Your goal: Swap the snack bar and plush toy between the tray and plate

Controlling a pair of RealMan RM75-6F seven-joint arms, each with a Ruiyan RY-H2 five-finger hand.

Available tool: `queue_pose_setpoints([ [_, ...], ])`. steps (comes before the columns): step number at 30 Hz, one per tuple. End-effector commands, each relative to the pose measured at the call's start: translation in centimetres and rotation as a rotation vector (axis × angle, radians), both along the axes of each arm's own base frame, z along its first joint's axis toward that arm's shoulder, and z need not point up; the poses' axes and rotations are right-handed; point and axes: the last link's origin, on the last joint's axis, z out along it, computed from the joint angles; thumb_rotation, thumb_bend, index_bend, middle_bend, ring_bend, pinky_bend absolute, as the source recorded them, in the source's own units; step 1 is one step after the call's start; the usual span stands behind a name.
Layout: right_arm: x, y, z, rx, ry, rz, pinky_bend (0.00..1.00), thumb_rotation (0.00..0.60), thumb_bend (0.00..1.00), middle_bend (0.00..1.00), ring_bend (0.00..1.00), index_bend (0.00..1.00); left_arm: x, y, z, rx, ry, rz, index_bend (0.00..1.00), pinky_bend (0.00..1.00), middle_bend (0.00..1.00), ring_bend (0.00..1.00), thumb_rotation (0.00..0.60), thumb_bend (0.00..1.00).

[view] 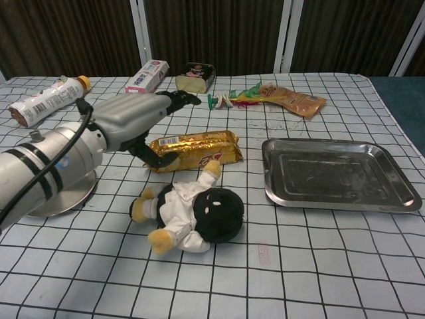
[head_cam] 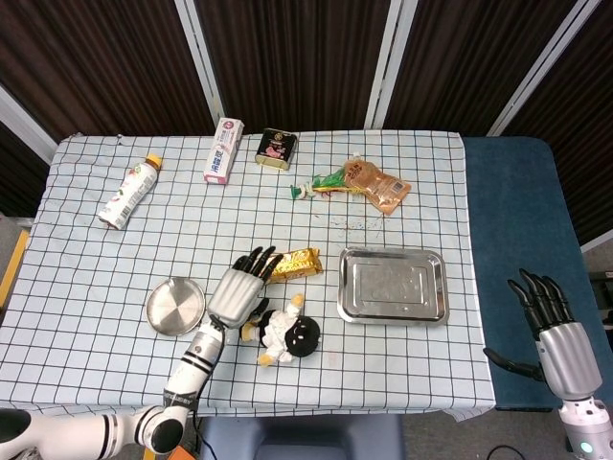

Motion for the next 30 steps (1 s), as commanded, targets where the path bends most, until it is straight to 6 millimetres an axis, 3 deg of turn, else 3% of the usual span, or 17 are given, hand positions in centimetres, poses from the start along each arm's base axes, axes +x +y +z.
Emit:
queue_pose_setpoints([
  [1, 0.0, 0.0, 0.0, 0.003, -0.001, 0.002, 0.00, 0.600, 0.07, 0.00, 0.00, 0.07, 1.0, 0.5, -1.0, -0.030, -0.008, -0.015, 0.00, 0.18, 0.00, 0.00, 0.600, 0.40],
  [10, 0.0, 0.2, 0.1, 0.011, -0.006, 0.007, 0.00, 0.600, 0.07, 0.00, 0.00, 0.08, 1.6, 1.0, -2.5, -0.091, -0.008, -0.009, 0.00, 0.13, 0.00, 0.00, 0.600, 0.39],
  [20, 0.1, 0.3, 0.3, 0.027, -0.020, 0.019, 0.00, 0.600, 0.07, 0.00, 0.00, 0.08, 1.9, 3.0, -6.7, -0.135, 0.009, 0.034, 0.00, 0.12, 0.00, 0.00, 0.600, 0.38],
  [30, 0.1, 0.3, 0.3, 0.034, -0.022, 0.024, 0.00, 0.600, 0.07, 0.00, 0.00, 0.08, 1.3, 4.4, -8.0, -0.083, -0.016, 0.057, 0.00, 0.12, 0.00, 0.00, 0.600, 0.38],
])
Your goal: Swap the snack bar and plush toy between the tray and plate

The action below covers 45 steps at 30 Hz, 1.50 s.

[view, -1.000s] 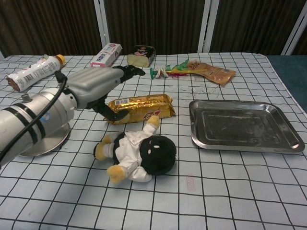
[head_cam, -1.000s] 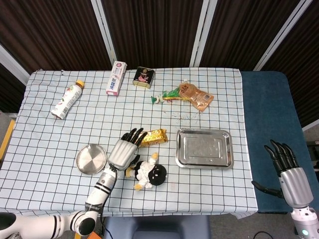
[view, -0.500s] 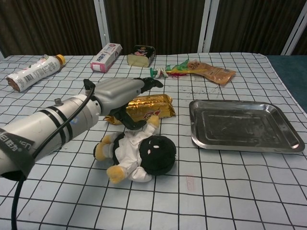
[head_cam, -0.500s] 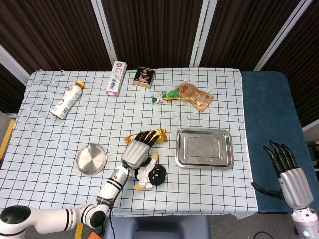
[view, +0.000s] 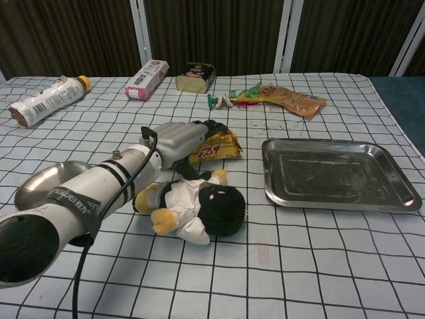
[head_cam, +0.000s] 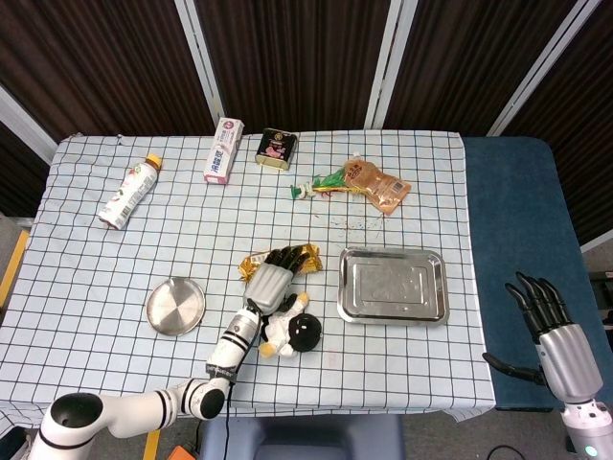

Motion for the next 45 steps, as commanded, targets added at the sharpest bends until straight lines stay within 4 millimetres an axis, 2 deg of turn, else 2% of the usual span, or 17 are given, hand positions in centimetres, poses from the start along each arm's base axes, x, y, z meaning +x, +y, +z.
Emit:
queue_pose_setpoints([
  [1, 0.0, 0.0, -0.1, 0.003, 0.002, 0.000, 0.00, 0.600, 0.07, 0.00, 0.00, 0.08, 0.3, 0.2, -0.4, 0.023, -0.010, -0.007, 0.00, 0.13, 0.00, 0.00, 0.600, 0.38],
  [6, 0.0, 0.0, -0.1, 0.007, 0.004, -0.001, 0.00, 0.600, 0.07, 0.00, 0.00, 0.08, 0.1, 0.6, -0.8, 0.071, -0.015, -0.018, 0.00, 0.14, 0.01, 0.01, 0.600, 0.39],
  [10, 0.0, 0.0, -0.1, 0.008, 0.004, -0.001, 0.00, 0.600, 0.07, 0.00, 0.00, 0.08, -0.1, 1.0, -0.9, 0.119, -0.015, -0.045, 0.02, 0.23, 0.11, 0.11, 0.600, 0.39],
  [14, 0.0, 0.0, -0.1, 0.007, 0.003, 0.000, 0.00, 0.600, 0.07, 0.00, 0.00, 0.08, -0.6, 1.2, -1.2, 0.151, 0.006, -0.079, 0.13, 0.34, 0.23, 0.23, 0.600, 0.40],
  [22, 0.0, -0.1, -0.1, 0.012, 0.009, -0.002, 0.00, 0.600, 0.07, 0.00, 0.00, 0.09, -1.4, 1.3, -1.6, 0.159, 0.020, -0.078, 0.27, 0.47, 0.39, 0.37, 0.600, 0.43],
  [29, 0.0, -0.1, -0.2, 0.014, 0.011, -0.003, 0.00, 0.600, 0.07, 0.00, 0.00, 0.09, -1.7, 1.6, -0.7, 0.218, 0.015, -0.109, 0.42, 0.66, 0.57, 0.54, 0.600, 0.57],
  [32, 0.0, -0.1, -0.2, 0.016, 0.011, -0.005, 0.00, 0.600, 0.07, 0.00, 0.00, 0.09, -2.2, 1.9, 0.4, 0.253, 0.014, -0.117, 0.46, 0.67, 0.60, 0.57, 0.600, 0.59],
  [37, 0.0, -0.2, -0.2, 0.017, 0.013, -0.008, 0.00, 0.600, 0.07, 0.00, 0.00, 0.09, -4.4, 1.7, 3.9, 0.312, 0.031, -0.118, 0.48, 0.67, 0.62, 0.58, 0.600, 0.59],
  [45, 0.0, -0.2, -0.5, 0.021, 0.023, -0.014, 0.00, 0.600, 0.07, 0.00, 0.00, 0.09, -10.2, -1.9, 10.4, 0.280, 0.133, -0.034, 0.49, 0.70, 0.63, 0.58, 0.600, 0.58],
])
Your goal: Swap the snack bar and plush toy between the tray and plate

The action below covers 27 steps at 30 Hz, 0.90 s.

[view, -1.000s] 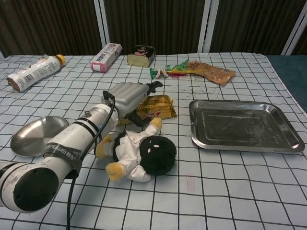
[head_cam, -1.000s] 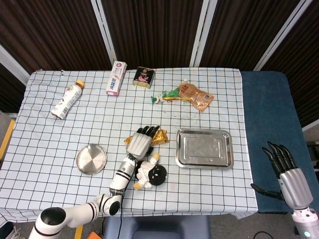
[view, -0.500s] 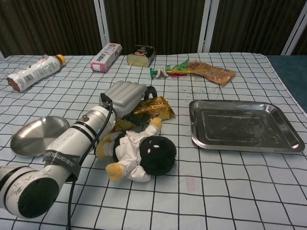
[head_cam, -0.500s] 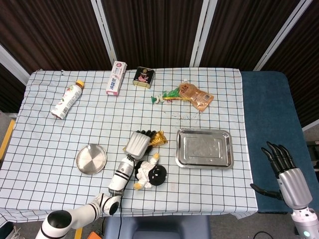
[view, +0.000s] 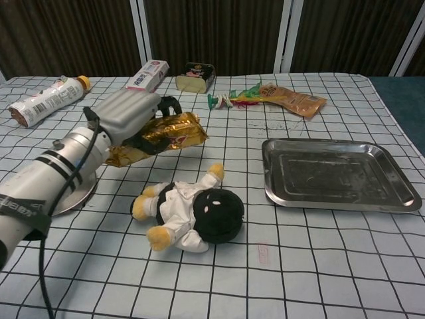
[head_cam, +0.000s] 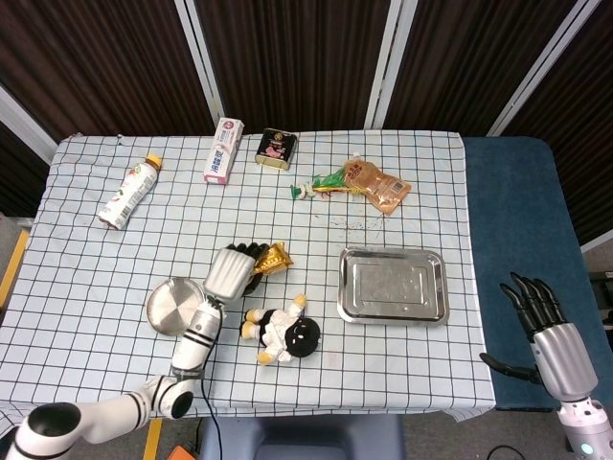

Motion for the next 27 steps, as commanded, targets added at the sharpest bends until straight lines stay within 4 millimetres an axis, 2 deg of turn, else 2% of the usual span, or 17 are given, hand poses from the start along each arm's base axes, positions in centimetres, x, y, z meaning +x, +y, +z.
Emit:
queue_pose_setpoints([
  [1, 0.0, 0.0, -0.1, 0.001, 0.004, -0.002, 0.00, 0.600, 0.07, 0.00, 0.00, 0.09, -5.2, -2.8, 4.8, 0.019, 0.098, 0.093, 0.49, 0.70, 0.63, 0.58, 0.600, 0.58],
  [6, -0.1, -0.3, -0.3, 0.000, 0.014, -0.013, 0.00, 0.600, 0.07, 0.00, 0.00, 0.09, -7.8, -4.4, 7.2, 0.045, 0.105, 0.159, 0.49, 0.70, 0.63, 0.58, 0.600, 0.58],
  [9, -0.1, -0.4, -0.4, 0.003, 0.020, -0.019, 0.00, 0.600, 0.07, 0.00, 0.00, 0.09, -8.6, -5.1, 7.8, 0.048, 0.104, 0.180, 0.50, 0.70, 0.63, 0.58, 0.600, 0.58],
  [15, -0.1, -0.5, -0.6, 0.011, 0.024, -0.026, 0.00, 0.600, 0.07, 0.00, 0.00, 0.09, -9.4, -5.9, 7.5, 0.044, 0.100, 0.192, 0.50, 0.70, 0.61, 0.57, 0.600, 0.57],
  [19, -0.1, -0.5, -0.5, 0.012, 0.022, -0.028, 0.00, 0.600, 0.07, 0.00, 0.00, 0.09, -9.6, -6.0, 7.1, 0.033, 0.098, 0.191, 0.49, 0.65, 0.56, 0.52, 0.600, 0.55],
  [22, -0.1, -0.6, -0.4, 0.008, 0.017, -0.029, 0.00, 0.600, 0.07, 0.00, 0.00, 0.09, -9.8, -6.2, 7.1, 0.027, 0.102, 0.196, 0.43, 0.56, 0.49, 0.45, 0.600, 0.54],
  [25, -0.1, -0.6, -0.3, 0.004, 0.015, -0.029, 0.00, 0.600, 0.07, 0.00, 0.00, 0.09, -10.0, -6.7, 7.2, 0.009, 0.102, 0.214, 0.27, 0.46, 0.33, 0.32, 0.600, 0.49],
  [27, -0.1, -0.6, -0.4, 0.003, 0.015, -0.028, 0.00, 0.600, 0.07, 0.00, 0.00, 0.09, -10.1, -6.9, 7.4, -0.003, 0.099, 0.228, 0.15, 0.37, 0.22, 0.20, 0.600, 0.48],
])
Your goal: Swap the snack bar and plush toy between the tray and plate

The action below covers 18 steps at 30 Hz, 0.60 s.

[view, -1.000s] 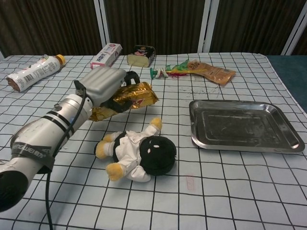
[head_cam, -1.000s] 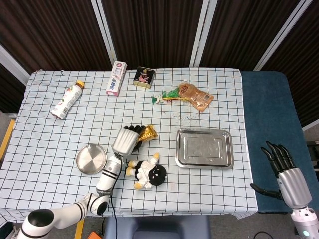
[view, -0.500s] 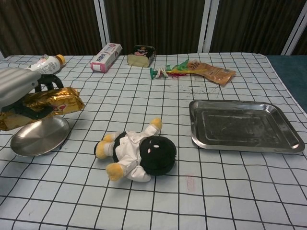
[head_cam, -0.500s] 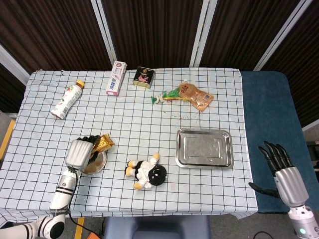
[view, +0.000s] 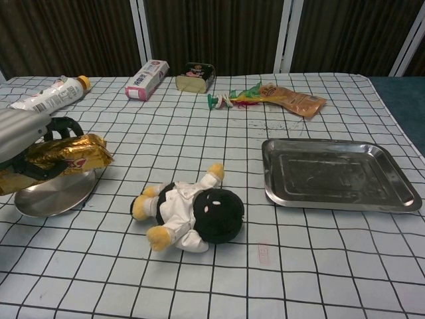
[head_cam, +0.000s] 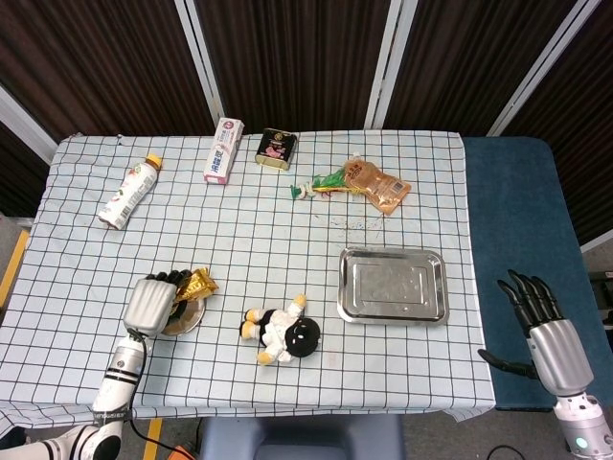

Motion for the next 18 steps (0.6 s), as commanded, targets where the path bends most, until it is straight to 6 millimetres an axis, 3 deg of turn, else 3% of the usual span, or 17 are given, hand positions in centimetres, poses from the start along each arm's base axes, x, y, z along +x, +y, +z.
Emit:
queue_pose_setpoints([
  [1, 0.0, 0.0, 0.0, 0.001, 0.001, 0.000, 0.00, 0.600, 0.07, 0.00, 0.00, 0.09, -0.3, -0.4, 0.3, -0.015, 0.004, 0.025, 0.09, 0.34, 0.15, 0.12, 0.600, 0.48],
  [3, 0.0, 0.0, -0.1, 0.004, 0.003, 0.000, 0.00, 0.600, 0.07, 0.00, 0.00, 0.09, -0.4, -0.4, 0.5, -0.014, 0.018, 0.033, 0.01, 0.28, 0.03, 0.01, 0.600, 0.47],
  [5, 0.0, 0.0, -0.1, 0.006, 0.006, -0.001, 0.00, 0.600, 0.07, 0.00, 0.00, 0.09, -0.5, -0.4, 0.7, -0.012, 0.026, 0.040, 0.00, 0.25, 0.01, 0.00, 0.600, 0.46],
  [11, -0.1, -0.1, -0.3, 0.013, 0.010, -0.008, 0.00, 0.600, 0.07, 0.00, 0.00, 0.09, -1.1, -0.9, 1.7, -0.019, 0.040, 0.078, 0.00, 0.22, 0.00, 0.00, 0.600, 0.46],
  [18, -0.1, -0.5, -0.8, 0.035, 0.033, -0.018, 0.00, 0.600, 0.07, 0.00, 0.00, 0.09, -3.0, -3.6, 5.6, 0.066, 0.014, 0.073, 0.00, 0.22, 0.02, 0.00, 0.600, 0.45],
])
